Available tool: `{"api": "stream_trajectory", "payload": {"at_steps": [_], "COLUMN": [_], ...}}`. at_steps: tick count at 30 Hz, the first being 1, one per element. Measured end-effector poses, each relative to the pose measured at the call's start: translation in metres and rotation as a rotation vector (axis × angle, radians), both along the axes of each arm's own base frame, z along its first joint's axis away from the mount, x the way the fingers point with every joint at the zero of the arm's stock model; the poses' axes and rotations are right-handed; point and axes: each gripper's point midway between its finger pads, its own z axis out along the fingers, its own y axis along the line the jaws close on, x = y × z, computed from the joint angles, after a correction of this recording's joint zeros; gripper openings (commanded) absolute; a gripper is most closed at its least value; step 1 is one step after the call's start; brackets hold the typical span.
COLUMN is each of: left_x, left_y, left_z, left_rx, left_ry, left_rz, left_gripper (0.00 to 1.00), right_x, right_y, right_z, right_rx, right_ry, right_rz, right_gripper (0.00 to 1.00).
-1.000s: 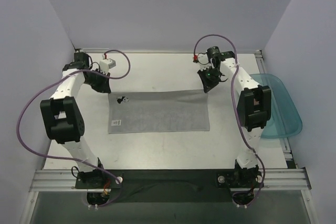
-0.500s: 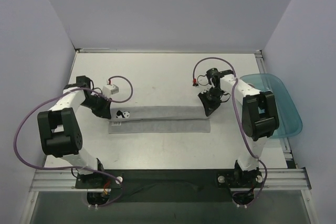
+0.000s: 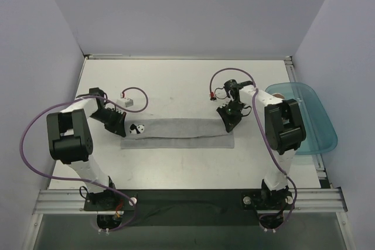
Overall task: Roll the towels
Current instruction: Fold the towel
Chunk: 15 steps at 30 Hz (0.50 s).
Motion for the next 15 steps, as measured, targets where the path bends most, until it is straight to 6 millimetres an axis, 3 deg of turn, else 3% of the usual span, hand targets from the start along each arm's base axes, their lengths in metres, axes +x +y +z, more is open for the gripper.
{"api": "stream_trajectory", "payload": {"at_steps": [8,15], "left_x": [0.015,0.005], "left_y": [0.002,0.001], "left_z": [0.031,0.06], "left_rx": [0.007,0.019], "left_ry": [-0.081,-0.151], "left_rz": [0.0,-0.036], "left_gripper": [0.0,0.0], "right_x": [0.01,0.003], "right_y": [-0.005,-0.007], "right_z": [0.02,0.047], "right_rx": [0.0,0.02], "right_ry": [-0.055,-0.114], "right_rz": [-0.007,-0.004], "right_gripper": [0.0,0.0]}}
